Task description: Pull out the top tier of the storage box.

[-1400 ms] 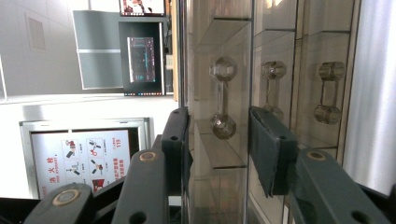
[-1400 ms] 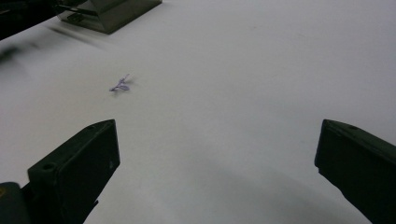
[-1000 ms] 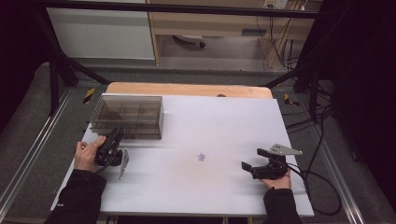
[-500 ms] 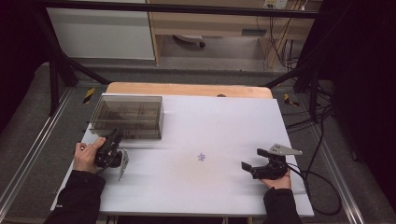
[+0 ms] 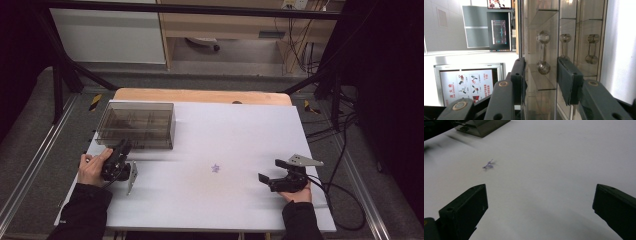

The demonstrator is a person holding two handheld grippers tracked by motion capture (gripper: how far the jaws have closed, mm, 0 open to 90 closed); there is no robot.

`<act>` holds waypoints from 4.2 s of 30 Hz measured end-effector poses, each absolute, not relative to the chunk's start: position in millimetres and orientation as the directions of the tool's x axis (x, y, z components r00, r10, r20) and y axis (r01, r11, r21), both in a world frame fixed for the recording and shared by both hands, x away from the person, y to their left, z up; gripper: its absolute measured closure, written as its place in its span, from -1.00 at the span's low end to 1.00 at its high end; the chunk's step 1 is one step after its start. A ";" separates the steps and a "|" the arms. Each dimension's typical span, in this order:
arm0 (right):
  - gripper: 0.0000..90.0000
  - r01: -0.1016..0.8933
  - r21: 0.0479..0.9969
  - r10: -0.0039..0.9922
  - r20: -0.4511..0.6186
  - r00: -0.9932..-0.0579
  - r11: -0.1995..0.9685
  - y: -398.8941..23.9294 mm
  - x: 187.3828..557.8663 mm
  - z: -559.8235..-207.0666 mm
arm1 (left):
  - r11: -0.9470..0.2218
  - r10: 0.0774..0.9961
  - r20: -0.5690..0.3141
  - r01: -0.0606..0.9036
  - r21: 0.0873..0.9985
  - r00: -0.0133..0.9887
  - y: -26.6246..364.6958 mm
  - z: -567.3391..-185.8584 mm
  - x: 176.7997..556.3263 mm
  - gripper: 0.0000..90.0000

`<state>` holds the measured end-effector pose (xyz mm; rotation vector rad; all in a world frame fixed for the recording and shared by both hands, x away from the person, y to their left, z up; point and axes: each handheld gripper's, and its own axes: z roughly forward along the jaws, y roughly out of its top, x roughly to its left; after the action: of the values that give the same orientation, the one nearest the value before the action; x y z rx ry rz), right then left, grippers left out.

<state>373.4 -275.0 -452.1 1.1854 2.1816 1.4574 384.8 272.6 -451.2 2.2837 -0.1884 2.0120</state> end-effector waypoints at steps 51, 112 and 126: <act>-0.99 0.482 0.862 0.747 0.215 -0.629 0.157 -275.1 373.0 -451.6 | -0.989 -0.031 0.992 -0.146 -0.012 0.125 272.5 -451.5 362.8 0.34; -0.99 0.482 0.861 0.746 0.211 -0.632 0.164 -275.1 373.6 -452.2 | -0.991 0.041 0.964 -0.114 0.073 0.262 267.6 -443.8 348.0 0.07; -0.99 0.484 0.860 0.747 0.214 -0.630 0.161 -274.8 373.6 -452.3 | -0.973 0.197 0.922 -0.052 0.226 0.333 268.1 -429.2 345.8 -0.15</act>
<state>373.6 -274.8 -452.3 1.1899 2.1796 1.4563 345.8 268.1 -429.2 2.3813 0.1319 1.6943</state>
